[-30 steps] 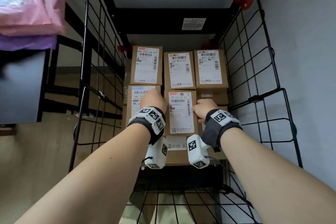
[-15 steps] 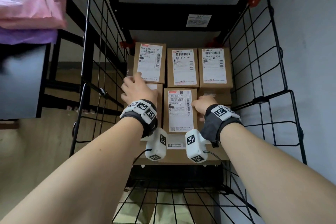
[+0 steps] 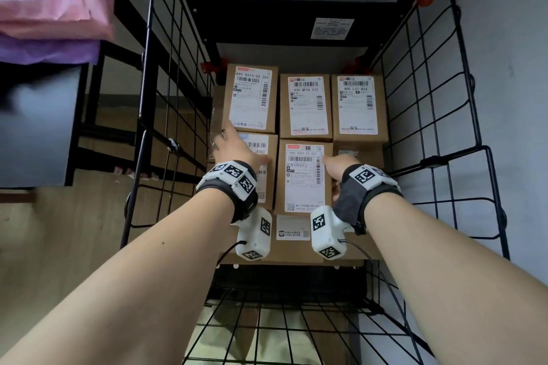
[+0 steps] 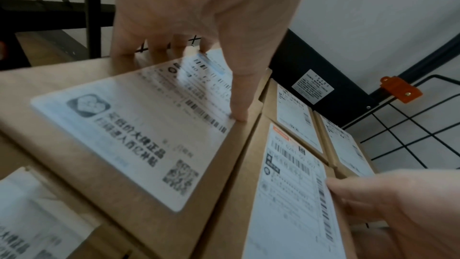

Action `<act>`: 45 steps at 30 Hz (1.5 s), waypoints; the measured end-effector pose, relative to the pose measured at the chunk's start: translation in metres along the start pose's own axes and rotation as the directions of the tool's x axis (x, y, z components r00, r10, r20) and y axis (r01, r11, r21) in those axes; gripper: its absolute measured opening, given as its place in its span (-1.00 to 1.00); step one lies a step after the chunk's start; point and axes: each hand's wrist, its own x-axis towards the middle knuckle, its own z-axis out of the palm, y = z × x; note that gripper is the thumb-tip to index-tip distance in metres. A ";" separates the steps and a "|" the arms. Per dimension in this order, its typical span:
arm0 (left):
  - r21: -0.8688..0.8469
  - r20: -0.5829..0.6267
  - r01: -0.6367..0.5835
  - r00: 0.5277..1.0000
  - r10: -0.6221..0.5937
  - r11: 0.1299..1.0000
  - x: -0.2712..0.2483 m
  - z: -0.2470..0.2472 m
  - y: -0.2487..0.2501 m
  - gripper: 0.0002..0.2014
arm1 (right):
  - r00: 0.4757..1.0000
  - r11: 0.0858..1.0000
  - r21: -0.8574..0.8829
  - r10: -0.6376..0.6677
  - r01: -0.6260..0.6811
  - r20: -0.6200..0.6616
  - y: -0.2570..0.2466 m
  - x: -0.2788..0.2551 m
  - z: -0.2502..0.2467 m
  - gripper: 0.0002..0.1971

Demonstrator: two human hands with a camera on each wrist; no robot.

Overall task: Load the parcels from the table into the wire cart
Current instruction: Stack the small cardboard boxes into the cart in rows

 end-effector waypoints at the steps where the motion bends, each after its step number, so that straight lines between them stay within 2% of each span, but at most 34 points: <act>1: -0.007 -0.011 -0.009 1.000 0.009 1.000 0.000 0.000 -0.001 0.10 | 1.000 1.000 -0.010 0.005 -0.005 -0.001 0.001 -0.002 0.000 -0.46; 4: -0.013 -0.028 -0.055 0.998 0.055 0.998 0.001 0.000 -0.003 0.13 | 0.999 0.999 0.001 0.032 -0.032 0.041 0.007 -0.007 0.001 -0.35; 9: -0.009 -0.024 -0.087 0.996 0.087 0.996 0.007 -0.001 -0.006 0.17 | 0.994 0.990 0.115 0.077 -0.086 0.082 0.017 -0.009 0.010 -0.24; 13: -0.010 -0.031 -0.097 0.995 0.097 0.995 0.007 0.001 -0.008 0.13 | 0.994 0.982 0.166 0.080 -0.091 0.073 0.012 -0.010 0.009 -0.33; 26: -0.017 -0.030 -0.109 0.994 0.108 0.994 0.006 -0.003 -0.011 0.13 | 0.996 0.994 0.069 0.083 -0.083 0.014 0.002 -0.003 0.012 -0.31; 30: -0.017 -0.057 -0.108 0.993 0.107 0.994 0.001 -0.010 -0.007 0.08 | 0.996 0.996 0.052 0.071 -0.069 -0.046 -0.001 -0.013 0.004 -0.36; 33: 0.045 -0.048 -0.119 0.991 0.122 0.992 -0.008 -0.022 0.005 -0.02 | 0.993 1.000 -0.012 0.026 -0.027 -0.111 -0.009 -0.029 -0.010 -0.43; 36: 0.154 0.001 -0.176 0.984 0.178 0.972 -0.020 -0.040 0.022 -0.20 | 0.977 0.980 -0.190 -0.097 0.060 -0.192 -0.024 -0.053 -0.023 -0.55; 40: 0.317 0.030 -0.264 0.963 0.269 0.911 -0.044 -0.074 0.048 -0.31 | 0.908 0.889 -0.400 -0.339 0.223 -0.247 -0.044 -0.090 -0.038 -0.65; 45: 0.393 -0.001 -0.342 0.928 0.372 0.853 -0.080 -0.126 0.075 -0.44 | 0.809 0.796 -0.493 -0.524 0.352 -0.268 -0.071 -0.149 -0.057 -0.54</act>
